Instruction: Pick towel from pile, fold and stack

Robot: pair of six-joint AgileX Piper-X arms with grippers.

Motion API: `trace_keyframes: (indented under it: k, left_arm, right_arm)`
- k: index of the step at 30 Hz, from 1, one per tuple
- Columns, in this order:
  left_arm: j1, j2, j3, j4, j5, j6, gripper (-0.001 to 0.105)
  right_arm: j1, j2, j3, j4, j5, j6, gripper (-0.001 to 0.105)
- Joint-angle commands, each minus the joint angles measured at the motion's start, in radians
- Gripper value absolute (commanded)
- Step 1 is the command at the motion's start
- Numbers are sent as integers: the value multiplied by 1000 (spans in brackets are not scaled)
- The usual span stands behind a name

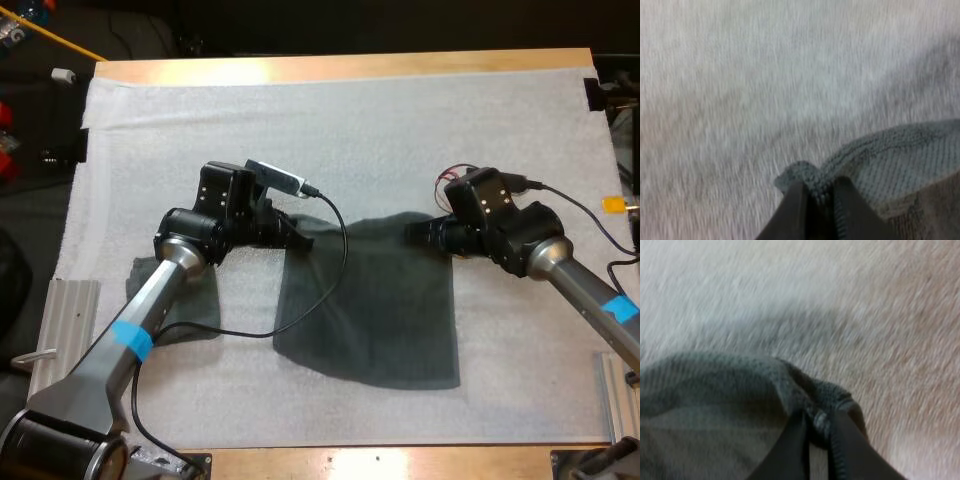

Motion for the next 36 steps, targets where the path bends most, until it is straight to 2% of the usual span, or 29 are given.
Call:
trace_keyframes:
  k: [1,7,14,15,18,20,22,23,25,29,33,36]
  left_arm:
    - [1,1,-2,-57,10,-11,0]
    - [1,38,-2,-142,7,-9,0]
    - [1,87,-2,-181,7,-16,1]
    - [1,92,-2,-182,7,-17,3]
    - [1,104,-2,-198,7,-17,20]
    - [1,106,-2,-225,7,-17,39]
    - [1,106,-14,-243,7,-17,62]
    - [1,106,-26,-244,7,-17,70]
    - [1,100,-60,-206,7,-26,71]
    - [1,66,-121,-85,7,-33,62]
    - [1,-5,-137,16,7,-33,62]
    - [1,-79,-137,97,7,-33,62]
  right_arm:
    - [-12,0,-1,-44,16,5,0]
    - [-30,31,-1,-124,20,71,0]
    - [-30,66,-1,-134,6,100,2]
    - [-30,71,-1,-139,6,108,6]
    - [-30,85,-1,-182,0,128,34]
    - [-30,88,-1,-235,-2,147,61]
    - [-30,84,-1,-291,-1,112,76]
    - [-30,80,-1,-310,3,86,77]
    - [-30,62,-1,-319,7,41,77]
    - [-30,4,-1,-299,25,-18,77]
    - [-30,-80,-1,-227,22,-29,77]
    - [-27,-158,-1,-152,-27,-69,77]
